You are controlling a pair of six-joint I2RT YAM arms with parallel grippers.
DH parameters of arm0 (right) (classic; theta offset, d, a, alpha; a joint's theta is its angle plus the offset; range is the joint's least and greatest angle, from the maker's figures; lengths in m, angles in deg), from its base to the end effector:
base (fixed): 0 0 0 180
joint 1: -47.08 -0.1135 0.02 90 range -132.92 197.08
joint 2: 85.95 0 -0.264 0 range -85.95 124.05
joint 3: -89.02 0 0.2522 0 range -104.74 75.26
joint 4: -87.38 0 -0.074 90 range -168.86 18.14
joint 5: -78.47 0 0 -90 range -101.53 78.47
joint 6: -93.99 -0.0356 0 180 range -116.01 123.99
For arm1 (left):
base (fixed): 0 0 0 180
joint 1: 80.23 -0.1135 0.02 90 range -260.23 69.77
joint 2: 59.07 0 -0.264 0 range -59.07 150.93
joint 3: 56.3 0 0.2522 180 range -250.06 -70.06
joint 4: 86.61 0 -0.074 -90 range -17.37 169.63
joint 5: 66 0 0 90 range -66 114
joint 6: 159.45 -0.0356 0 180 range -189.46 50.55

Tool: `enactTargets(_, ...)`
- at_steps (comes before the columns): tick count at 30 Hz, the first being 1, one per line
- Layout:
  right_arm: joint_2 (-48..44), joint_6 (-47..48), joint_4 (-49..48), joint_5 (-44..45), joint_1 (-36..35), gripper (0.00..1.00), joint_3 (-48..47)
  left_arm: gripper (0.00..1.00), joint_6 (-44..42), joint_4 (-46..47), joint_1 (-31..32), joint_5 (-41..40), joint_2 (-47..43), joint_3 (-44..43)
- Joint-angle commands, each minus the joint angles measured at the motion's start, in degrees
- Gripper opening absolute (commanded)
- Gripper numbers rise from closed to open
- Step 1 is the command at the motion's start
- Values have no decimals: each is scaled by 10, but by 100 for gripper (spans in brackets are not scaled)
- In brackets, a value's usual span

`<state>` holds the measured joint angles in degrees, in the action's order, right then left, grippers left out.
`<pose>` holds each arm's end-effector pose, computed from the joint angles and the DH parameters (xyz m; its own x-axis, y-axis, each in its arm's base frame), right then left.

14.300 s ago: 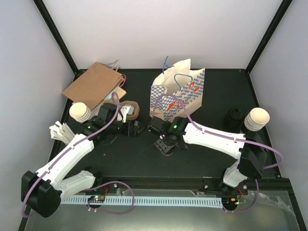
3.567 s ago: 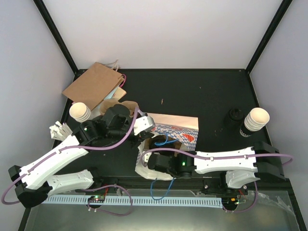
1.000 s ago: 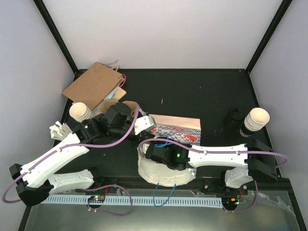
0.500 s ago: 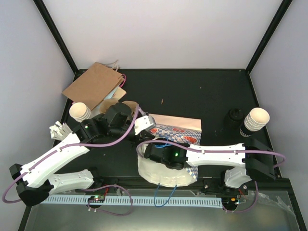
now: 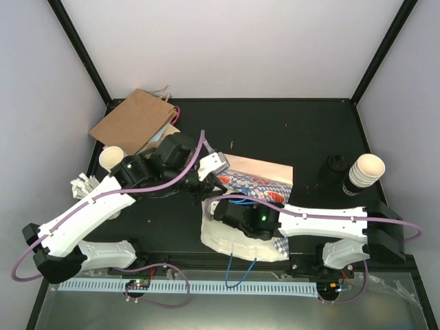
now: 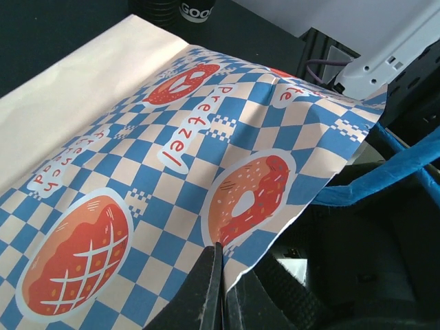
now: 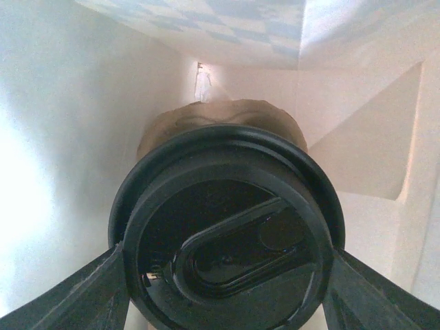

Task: Pack the takeout coffee

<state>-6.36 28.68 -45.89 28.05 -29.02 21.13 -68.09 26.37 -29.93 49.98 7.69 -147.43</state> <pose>0.0874 0.2589 0.2356 0.0931 -0.9640 -0.2489 -0.6925 0.1170 -0.7119 0.1308 -0.1819 0.3883 -0.4540 0.5134 -0.7283 0.8869 0.3386 -0.3142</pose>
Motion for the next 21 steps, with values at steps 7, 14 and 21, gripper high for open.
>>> enactTargets(7, -48, 54, -36, 36, -3, 61, 33, 2, 65, -23, -17, 46, 22, -50)
enactTargets(14, -57, 57, -37, 33, -15, 61, 36, 2, 82, -11, -25, 58, 28, -52)
enactTargets(21, -53, 28, 16, -37, -16, 61, 26, 2, 85, 4, -26, 84, 29, -49)
